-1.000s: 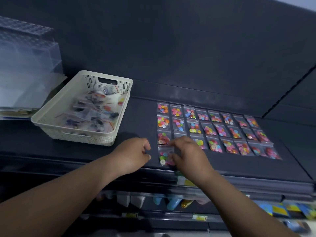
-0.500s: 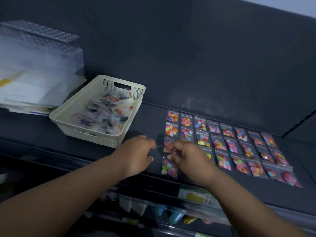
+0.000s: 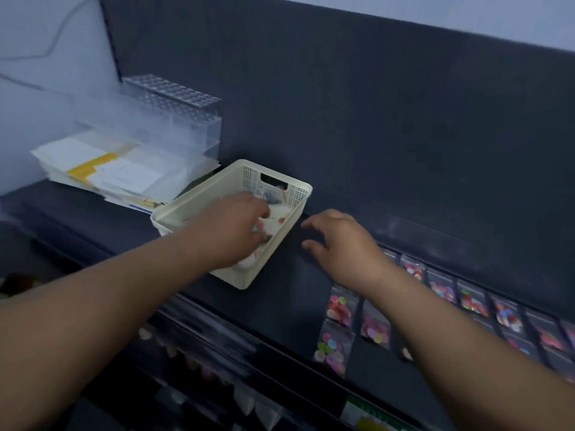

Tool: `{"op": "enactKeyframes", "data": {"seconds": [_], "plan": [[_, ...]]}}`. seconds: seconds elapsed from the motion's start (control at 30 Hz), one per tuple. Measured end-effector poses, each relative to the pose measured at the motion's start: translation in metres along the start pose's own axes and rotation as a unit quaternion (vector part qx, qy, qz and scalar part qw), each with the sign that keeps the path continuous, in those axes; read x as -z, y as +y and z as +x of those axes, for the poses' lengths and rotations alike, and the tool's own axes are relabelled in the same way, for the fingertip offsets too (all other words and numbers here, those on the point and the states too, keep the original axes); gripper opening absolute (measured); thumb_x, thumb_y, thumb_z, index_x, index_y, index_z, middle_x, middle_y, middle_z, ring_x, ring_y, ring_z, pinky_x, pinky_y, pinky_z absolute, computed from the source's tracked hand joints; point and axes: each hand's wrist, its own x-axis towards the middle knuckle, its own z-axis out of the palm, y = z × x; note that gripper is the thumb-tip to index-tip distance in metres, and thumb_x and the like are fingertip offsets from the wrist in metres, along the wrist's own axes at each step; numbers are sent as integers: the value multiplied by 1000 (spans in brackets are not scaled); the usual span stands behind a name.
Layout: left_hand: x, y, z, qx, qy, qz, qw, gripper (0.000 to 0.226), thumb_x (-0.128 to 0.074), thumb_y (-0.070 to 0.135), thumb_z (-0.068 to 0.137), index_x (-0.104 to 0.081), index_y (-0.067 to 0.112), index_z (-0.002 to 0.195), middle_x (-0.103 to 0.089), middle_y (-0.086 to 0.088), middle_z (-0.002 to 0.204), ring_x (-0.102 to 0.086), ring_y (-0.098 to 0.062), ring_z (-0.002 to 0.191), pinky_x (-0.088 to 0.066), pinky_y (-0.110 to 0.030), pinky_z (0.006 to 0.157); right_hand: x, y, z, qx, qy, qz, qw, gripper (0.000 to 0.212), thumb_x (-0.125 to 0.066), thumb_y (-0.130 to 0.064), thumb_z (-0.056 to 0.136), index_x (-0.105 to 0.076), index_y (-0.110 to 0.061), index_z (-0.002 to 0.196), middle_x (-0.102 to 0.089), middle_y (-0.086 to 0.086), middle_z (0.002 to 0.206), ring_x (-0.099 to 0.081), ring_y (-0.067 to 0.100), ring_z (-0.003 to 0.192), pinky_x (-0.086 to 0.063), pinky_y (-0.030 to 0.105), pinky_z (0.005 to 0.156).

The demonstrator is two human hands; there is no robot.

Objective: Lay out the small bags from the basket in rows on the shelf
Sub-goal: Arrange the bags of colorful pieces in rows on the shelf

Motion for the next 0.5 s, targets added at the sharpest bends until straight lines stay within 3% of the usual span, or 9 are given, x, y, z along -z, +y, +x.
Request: {"op": "enactKeyframes", "data": {"seconds": [0.2, 0.33, 0.5], "plan": [[-11, -48, 50, 21, -62, -8, 998, 40, -58, 27, 87, -54, 20, 126, -53, -5, 126, -52, -24, 114, -38, -28, 89, -18, -1, 50, -34, 1, -19, 999, 37, -55, -24, 91, -55, -19, 127, -52, 2, 127, -44, 23, 119, -38, 27, 95], [-42, -62, 86, -34, -141, -19, 989, 32, -57, 26, 87, -60, 28, 118, -58, -5, 125, -56, -24, 108, -43, -28, 88, -30, 2, 74, -75, 1, -24, 997, 34, -55, -21, 91, -56, -18, 125, -52, 3, 127, -44, 23, 118, -36, 25, 95], [-72, -77, 122, -114, -247, -10, 962, 39, -52, 11, 85, -60, 27, 119, -57, -5, 126, -55, -25, 111, -44, -29, 91, -40, 5, 97, -117, 17, -24, 993, 29, -53, -15, 91, -60, -17, 119, -56, 4, 121, -47, 23, 113, -40, 27, 93]]}}
